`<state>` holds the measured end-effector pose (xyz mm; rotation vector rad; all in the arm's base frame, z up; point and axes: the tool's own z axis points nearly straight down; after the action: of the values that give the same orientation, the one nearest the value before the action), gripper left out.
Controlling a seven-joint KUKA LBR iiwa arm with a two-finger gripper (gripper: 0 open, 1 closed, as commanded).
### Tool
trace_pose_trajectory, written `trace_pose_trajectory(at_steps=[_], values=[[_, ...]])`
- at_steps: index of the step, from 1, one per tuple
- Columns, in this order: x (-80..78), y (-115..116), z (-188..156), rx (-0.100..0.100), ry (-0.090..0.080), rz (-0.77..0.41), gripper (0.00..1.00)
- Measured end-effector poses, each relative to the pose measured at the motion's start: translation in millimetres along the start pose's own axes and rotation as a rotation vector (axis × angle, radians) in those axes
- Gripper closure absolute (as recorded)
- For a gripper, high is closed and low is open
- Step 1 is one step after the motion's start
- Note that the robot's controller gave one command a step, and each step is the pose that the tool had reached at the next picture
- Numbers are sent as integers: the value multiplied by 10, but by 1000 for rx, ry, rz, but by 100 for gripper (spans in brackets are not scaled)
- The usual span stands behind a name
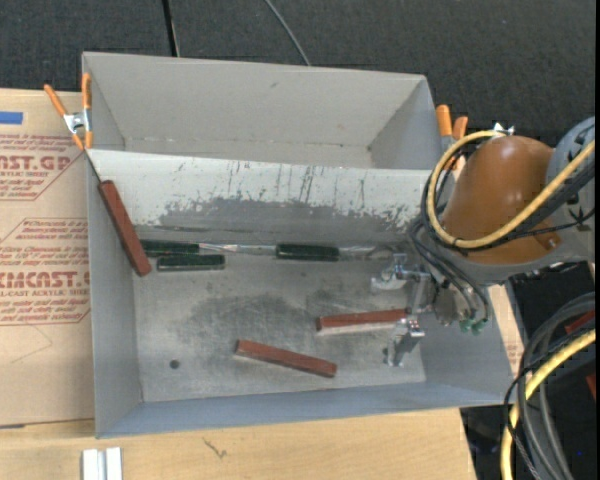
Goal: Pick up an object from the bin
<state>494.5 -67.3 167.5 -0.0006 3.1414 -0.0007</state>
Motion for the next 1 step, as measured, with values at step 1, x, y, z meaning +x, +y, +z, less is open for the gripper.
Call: trace_pose_trajectory(at_steps=[1], values=[[0,0,0,0,0,0,0]])
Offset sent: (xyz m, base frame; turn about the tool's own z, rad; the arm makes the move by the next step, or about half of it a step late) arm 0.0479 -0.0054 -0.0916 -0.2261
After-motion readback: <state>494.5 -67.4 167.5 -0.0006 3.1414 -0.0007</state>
